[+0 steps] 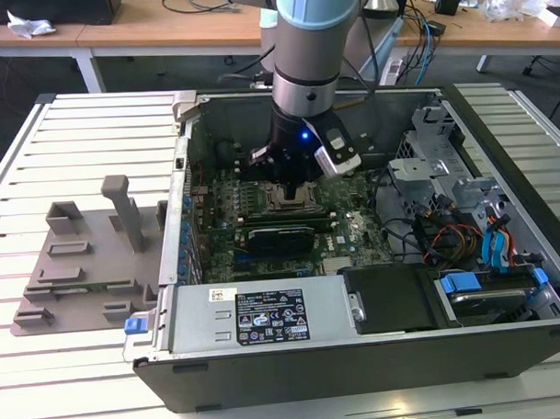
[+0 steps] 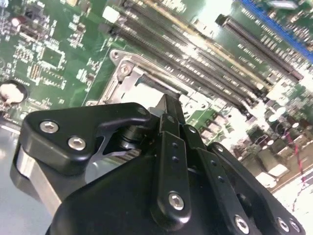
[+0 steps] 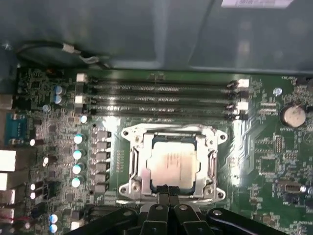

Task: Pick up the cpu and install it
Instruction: 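Install the second cpu locking lever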

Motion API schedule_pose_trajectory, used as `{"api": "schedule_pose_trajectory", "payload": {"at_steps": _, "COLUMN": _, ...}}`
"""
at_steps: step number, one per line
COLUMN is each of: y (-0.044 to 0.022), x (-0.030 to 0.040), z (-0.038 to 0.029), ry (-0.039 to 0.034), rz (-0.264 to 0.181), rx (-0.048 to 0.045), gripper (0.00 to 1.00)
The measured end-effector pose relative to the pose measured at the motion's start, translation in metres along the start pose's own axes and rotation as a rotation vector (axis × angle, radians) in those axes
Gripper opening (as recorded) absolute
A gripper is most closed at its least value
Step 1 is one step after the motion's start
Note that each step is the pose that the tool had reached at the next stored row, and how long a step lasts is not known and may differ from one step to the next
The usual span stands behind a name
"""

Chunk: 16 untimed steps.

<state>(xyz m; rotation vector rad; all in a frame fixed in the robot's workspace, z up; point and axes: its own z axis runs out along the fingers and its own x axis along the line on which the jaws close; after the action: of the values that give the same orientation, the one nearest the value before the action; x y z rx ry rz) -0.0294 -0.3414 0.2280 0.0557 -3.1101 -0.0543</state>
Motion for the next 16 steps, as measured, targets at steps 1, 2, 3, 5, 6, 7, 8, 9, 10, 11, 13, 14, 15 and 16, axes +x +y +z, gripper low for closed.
{"api": "schedule_pose_trajectory", "payload": {"at_steps": 1, "y": 0.0016, "x": -0.0005, "z": -0.0006, "ry": 0.0, "rz": 0.0, "rx": 0.0011, "gripper": 0.11}}
{"api": "schedule_pose_trajectory", "payload": {"at_steps": 2, "y": 0.0038, "x": -0.0018, "z": -0.0038, "ry": 0.0003, "rz": 0.0, "rx": 0.0044, "gripper": 0.11}}
{"api": "schedule_pose_trajectory", "payload": {"at_steps": 3, "y": 0.0048, "x": -0.0032, "z": -0.0075, "ry": 0.0004, "rz": 0.0, "rx": 0.0066, "gripper": 0.11}}
{"api": "schedule_pose_trajectory", "payload": {"at_steps": 5, "y": 0.0069, "x": -0.0042, "z": -0.019, "ry": 0.0007, "rz": 0.0, "rx": 0.015, "gripper": 0.11}}
{"api": "schedule_pose_trajectory", "payload": {"at_steps": 6, "y": 0.0076, "x": -0.0041, "z": -0.0239, "ry": 0.0009, "rz": 0.001, "rx": 0.0188, "gripper": 0.11}}
{"api": "schedule_pose_trajectory", "payload": {"at_steps": 7, "y": 0.0082, "x": -0.004, "z": -0.0284, "ry": 0.001, "rz": 0.001, "rx": 0.0226, "gripper": 0.11}}
{"api": "schedule_pose_trajectory", "payload": {"at_steps": 8, "y": 0.0086, "x": -0.0039, "z": -0.0309, "ry": 0.0011, "rz": 0.001, "rx": 0.0248, "gripper": 0.11}}
{"api": "schedule_pose_trajectory", "payload": {"at_steps": 9, "y": 0.0089, "x": -0.0039, "z": -0.032, "ry": 0.0011, "rz": 0.001, "rx": 0.0267, "gripper": 0.11}}
{"api": "schedule_pose_trajectory", "payload": {"at_steps": 10, "y": 0.0092, "x": -0.0039, "z": -0.0334, "ry": 0.0013, "rz": 0.001, "rx": 0.0298, "gripper": 0.11}}
{"api": "schedule_pose_trajectory", "payload": {"at_steps": 11, "y": 0.0093, "x": -0.0038, "z": -0.0345, "ry": 0.0014, "rz": 0.001, "rx": 0.0311, "gripper": 0.11}}
{"api": "schedule_pose_trajectory", "payload": {"at_steps": 13, "y": 0.0095, "x": -0.0037, "z": -0.0393, "ry": 0.0014, "rz": 0.001, "rx": 0.0325, "gripper": 0.11}}
{"api": "schedule_pose_trajectory", "payload": {"at_steps": 14, "y": 0.0098, "x": -0.0036, "z": -0.0406, "ry": 0.0013, "rz": 0.001, "rx": 0.0339, "gripper": 0.11}}
{"api": "schedule_pose_trajectory", "payload": {"at_steps": 15, "y": 0.0101, "x": -0.0036, "z": -0.0423, "ry": 0.0015, "rz": 0.001, "rx": 0.0358, "gripper": 0.11}}
{"api": "schedule_pose_trajectory", "payload": {"at_steps": 16, "y": 0.0103, "x": -0.0036, "z": -0.0436, "ry": 0.0015, "rz": 0.001, "rx": 0.0368, "gripper": 0.11}}
